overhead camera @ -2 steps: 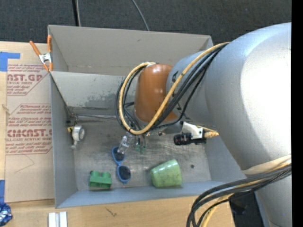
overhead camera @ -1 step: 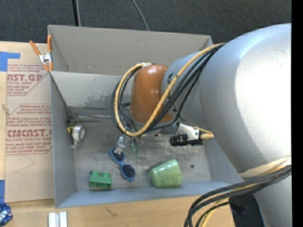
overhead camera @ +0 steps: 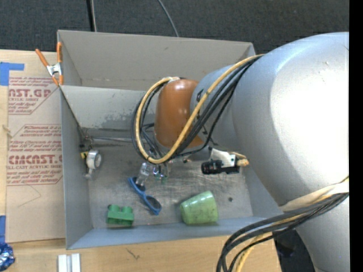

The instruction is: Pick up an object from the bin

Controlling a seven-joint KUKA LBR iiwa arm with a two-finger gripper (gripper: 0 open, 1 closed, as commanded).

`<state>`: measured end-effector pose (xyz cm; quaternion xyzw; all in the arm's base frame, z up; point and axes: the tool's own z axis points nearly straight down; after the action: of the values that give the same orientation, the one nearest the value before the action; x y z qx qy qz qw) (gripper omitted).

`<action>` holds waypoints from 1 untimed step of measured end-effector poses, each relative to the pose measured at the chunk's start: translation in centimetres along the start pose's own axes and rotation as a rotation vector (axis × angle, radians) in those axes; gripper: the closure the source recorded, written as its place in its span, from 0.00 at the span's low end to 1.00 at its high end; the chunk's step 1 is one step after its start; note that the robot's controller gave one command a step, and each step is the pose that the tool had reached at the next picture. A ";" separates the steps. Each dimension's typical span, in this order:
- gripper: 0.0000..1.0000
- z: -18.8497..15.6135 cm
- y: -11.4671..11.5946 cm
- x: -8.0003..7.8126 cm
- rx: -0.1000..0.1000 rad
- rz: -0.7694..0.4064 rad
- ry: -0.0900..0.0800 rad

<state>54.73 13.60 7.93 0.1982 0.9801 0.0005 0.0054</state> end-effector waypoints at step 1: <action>1.00 -0.5 -1.0 -2.6 0.002 -0.209 0.006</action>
Offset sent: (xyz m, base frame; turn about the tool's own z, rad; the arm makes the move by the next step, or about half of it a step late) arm 0.0190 -0.0180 0.0048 -0.2099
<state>56.76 11.69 8.46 0.0947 0.9955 -0.0003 0.0021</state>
